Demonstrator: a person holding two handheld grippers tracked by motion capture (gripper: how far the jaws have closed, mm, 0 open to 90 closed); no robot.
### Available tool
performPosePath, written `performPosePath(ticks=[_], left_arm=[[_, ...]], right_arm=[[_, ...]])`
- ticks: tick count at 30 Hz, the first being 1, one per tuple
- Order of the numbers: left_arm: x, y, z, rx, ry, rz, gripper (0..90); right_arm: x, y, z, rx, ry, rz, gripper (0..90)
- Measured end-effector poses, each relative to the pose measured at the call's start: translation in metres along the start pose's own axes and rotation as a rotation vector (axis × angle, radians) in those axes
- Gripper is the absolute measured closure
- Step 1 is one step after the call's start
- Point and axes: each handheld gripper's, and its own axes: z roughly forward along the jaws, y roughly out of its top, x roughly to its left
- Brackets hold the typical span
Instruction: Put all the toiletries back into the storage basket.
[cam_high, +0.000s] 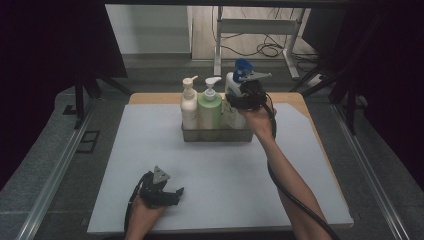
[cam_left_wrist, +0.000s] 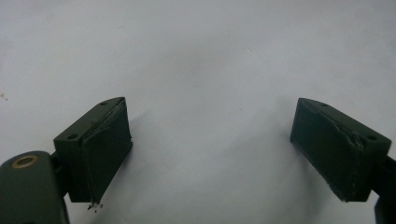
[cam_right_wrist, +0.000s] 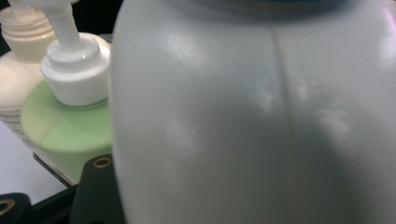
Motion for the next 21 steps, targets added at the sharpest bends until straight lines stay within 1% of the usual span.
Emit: performPosePath(ticks=[11,21], left_arm=[[0.0,0.0,0.0,0.0,0.0,0.0,11.9],[0.0,0.0,0.0,0.0,0.001,-0.002,11.9]], right_arm=[[0.0,-0.009,0.006,0.025,0.005,0.023,37.9],[0.001,-0.016,0.011,0.043,0.003,0.028,38.0]])
